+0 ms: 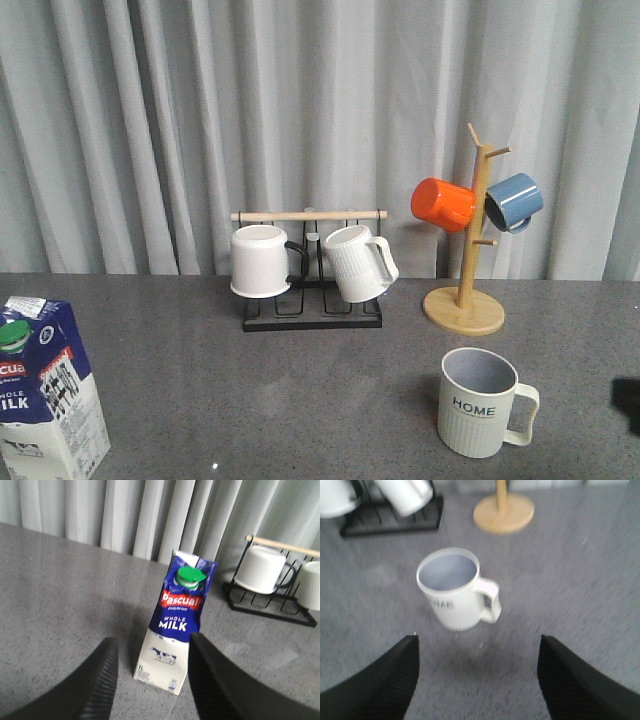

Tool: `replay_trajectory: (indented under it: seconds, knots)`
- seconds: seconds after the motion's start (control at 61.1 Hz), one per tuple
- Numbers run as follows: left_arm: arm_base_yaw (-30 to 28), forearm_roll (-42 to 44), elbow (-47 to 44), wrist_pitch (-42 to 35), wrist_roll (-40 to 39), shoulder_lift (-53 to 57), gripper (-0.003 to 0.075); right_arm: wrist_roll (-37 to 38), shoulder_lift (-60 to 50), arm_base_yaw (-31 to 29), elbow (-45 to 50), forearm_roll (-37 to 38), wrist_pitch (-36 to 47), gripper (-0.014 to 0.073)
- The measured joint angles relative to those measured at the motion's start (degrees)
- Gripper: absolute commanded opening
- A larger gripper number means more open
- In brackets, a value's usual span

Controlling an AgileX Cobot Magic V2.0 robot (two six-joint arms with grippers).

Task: Place milk next to cup
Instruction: 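Lower the right gripper onto the white HOME mug's rim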

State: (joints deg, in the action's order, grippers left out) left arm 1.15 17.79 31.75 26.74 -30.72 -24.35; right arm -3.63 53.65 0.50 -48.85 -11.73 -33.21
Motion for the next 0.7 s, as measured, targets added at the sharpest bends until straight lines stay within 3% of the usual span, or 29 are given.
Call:
replay_trajectory:
  seconds: [0.18, 0.704]
  knots:
    - [0.0, -0.04, 0.0, 0.14, 0.16, -0.3, 0.0328, -5.92, 8.46, 0.0, 1.03, -5.38, 1.47, 0.0486]
    - [0.0, -0.04, 0.01, 0.14, 0.16, -0.3, 0.0328, -8.48, 26.63, 0.0, 1.03, -6.32, 15.22, 0.0486]
